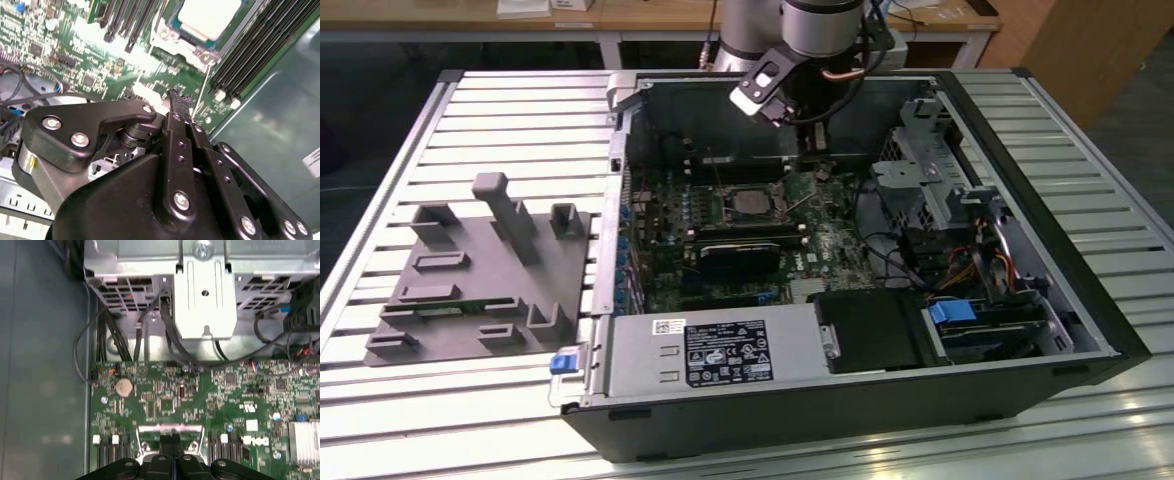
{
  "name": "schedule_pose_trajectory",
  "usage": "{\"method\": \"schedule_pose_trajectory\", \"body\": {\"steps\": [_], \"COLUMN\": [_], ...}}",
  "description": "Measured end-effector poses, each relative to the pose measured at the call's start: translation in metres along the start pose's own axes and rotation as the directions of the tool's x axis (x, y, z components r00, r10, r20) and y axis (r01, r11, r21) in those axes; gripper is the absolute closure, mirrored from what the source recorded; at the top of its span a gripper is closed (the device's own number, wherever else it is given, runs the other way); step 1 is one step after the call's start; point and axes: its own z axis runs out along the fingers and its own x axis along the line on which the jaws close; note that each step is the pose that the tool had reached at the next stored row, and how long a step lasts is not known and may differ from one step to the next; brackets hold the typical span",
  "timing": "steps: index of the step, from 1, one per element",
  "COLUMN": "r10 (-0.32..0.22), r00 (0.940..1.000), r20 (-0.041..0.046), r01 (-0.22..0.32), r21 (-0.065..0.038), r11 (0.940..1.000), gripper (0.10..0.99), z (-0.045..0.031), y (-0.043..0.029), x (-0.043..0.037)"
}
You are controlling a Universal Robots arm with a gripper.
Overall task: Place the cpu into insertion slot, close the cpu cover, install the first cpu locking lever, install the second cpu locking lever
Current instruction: 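Close the cpu cover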
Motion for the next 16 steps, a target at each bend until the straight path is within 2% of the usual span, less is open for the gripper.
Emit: {"method": "schedule_pose_trajectory", "body": {"steps": [9, 16], "r10": [0.0, 0.0], "r00": [1.0, 1.0], "r20": [-0.0001, -0.0002], "r01": [0.0, 0.0], "r21": [0.002, 0.002], "r11": [1.0, 1.0], "gripper": [0.984, 0.984], "z": [0.0021, 0.0033], "y": [0.0207, 0.0301], "x": [0.0008, 0.0011]}}
